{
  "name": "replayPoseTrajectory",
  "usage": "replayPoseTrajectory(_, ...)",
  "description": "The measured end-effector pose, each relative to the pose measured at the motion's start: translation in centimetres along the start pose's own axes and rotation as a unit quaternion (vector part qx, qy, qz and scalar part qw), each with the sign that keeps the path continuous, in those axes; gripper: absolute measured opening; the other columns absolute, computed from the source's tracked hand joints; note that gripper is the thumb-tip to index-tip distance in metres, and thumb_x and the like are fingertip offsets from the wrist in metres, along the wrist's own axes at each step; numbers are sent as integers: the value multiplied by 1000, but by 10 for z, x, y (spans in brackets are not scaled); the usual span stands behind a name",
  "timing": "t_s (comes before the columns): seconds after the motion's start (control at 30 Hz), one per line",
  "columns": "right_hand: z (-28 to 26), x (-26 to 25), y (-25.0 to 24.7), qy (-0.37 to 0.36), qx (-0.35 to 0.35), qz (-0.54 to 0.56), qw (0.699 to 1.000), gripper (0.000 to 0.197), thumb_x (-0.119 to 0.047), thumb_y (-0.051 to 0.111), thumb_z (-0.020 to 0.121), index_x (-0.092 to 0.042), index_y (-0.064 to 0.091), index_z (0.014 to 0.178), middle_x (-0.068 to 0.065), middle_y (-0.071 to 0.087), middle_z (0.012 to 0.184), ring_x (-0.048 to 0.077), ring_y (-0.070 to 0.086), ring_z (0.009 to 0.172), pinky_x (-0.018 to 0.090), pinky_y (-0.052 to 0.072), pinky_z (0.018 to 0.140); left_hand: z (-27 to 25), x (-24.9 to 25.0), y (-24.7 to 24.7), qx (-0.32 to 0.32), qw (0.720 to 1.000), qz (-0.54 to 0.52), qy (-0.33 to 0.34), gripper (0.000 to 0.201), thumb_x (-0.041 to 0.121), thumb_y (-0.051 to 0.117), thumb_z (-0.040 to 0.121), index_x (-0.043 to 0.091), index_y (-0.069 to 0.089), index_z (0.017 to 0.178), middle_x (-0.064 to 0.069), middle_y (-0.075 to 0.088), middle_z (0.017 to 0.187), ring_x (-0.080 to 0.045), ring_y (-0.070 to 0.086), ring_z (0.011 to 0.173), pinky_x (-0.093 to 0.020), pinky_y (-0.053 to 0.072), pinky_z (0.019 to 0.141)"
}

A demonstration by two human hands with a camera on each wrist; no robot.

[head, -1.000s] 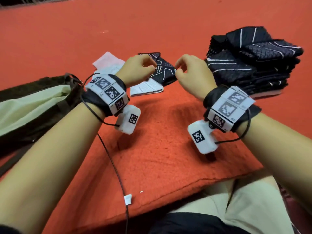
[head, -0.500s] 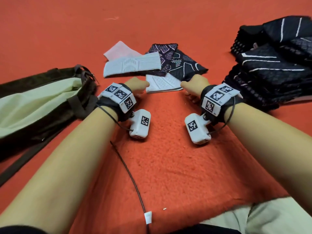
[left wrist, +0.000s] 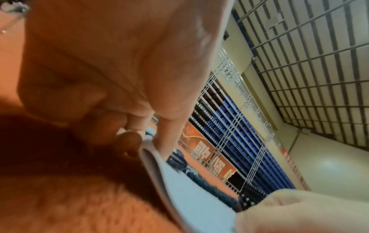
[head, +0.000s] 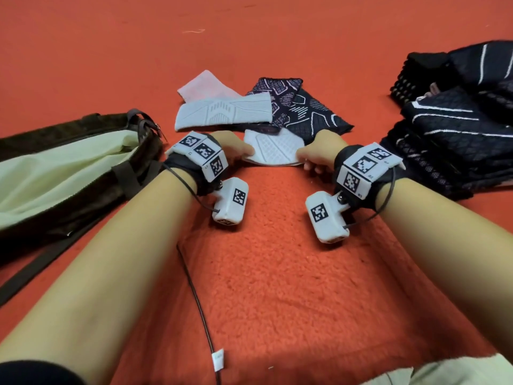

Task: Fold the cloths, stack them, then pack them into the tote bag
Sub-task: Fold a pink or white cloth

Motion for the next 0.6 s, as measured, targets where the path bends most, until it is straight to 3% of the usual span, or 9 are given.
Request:
replayPoseTrajectory(0.03, -8, -2, 2, -9, -18, -18, 1000, 29, -9, 55, 81, -9, 51, 52, -4, 48, 30, 10, 38, 27, 9, 29, 31, -3, -3, -1, -14, 1000, -10, 5, 29, 28, 54, 92, 13, 50, 68, -4, 46, 65, -14, 41, 54, -22, 33, 49)
replayPoseTrajectory(0.1, -29, -4, 8, -22, -69, -57, 996, 30, -12, 55, 84, -9, 50, 54, -4, 43, 25, 8, 34, 20, 10, 29, 31, -12, -15, -2, -48, 998, -49, 11, 30, 29, 54, 90, 19, 43, 64, 0, 38, 59, -13, 32, 50, -22, 24, 49)
replayPoseTrajectory(0.23, -64, -7, 32, -57, -191, -99, 975, 27, -18, 54, 85, -12, 54, 59, -3, 53, 34, 8, 39, 24, 18, 40, 42, -45, -54, -1, -79, 991, -106, 26, 29, 25, 51, 92, 20, 45, 64, 7, 39, 48, -9, 33, 44, -20, 22, 49)
replayPoseTrajectory(0.3, -66, -11, 40, -70, -207, -112, 969, 27, -23, 54, 86, -13, 57, 62, -2, 59, 42, 8, 44, 27, 23, 44, 47, -59, -81, -1, -55, 987, -150, 15, 26, 24, 49, 93, 20, 47, 67, 12, 42, 44, -6, 35, 42, -20, 24, 47)
replayPoseTrajectory(0.4, -58, -22, 35, -99, -146, -104, 979, 26, -21, 53, 87, -14, 57, 63, -1, 62, 53, 8, 49, 33, 15, 39, 39, -68, -113, -10, 29, 959, -281, -17, 21, 26, 48, 93, 22, 50, 72, 10, 51, 59, -4, 40, 48, -19, 28, 47)
replayPoseTrajectory(0.47, -47, -32, 27, -121, -80, -64, 987, 24, -18, 54, 85, -15, 56, 62, 2, 64, 63, 7, 50, 38, 12, 33, 33, -71, -121, -17, 78, 934, -348, -16, 18, 25, 48, 93, 23, 49, 75, 6, 55, 66, -1, 46, 43, -13, 32, 41)
replayPoseTrajectory(0.53, -32, -37, 21, -126, -22, -39, 991, 22, -17, 56, 83, -18, 53, 61, 3, 62, 71, 8, 52, 49, 18, 38, 42, -71, -121, -20, 93, 914, -395, -8, 17, 22, 50, 94, 22, 48, 76, 4, 61, 67, -1, 54, 44, -11, 39, 39)
replayPoseTrajectory(0.6, -16, -41, 21, -123, 4, -43, 991, 16, -18, 56, 83, -17, 55, 67, 2, 59, 76, 18, 57, 72, 24, 40, 57, -68, -118, -14, 73, 908, -412, -7, 16, 20, 53, 93, 19, 48, 78, -1, 63, 76, -8, 60, 56, -17, 50, 44)
Point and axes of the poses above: each hand's wrist, its own z-axis towards the middle knuckle, its own y-axis out of the palm, x = y × z, the point moved 7 cm from there along z, towards the middle knuckle
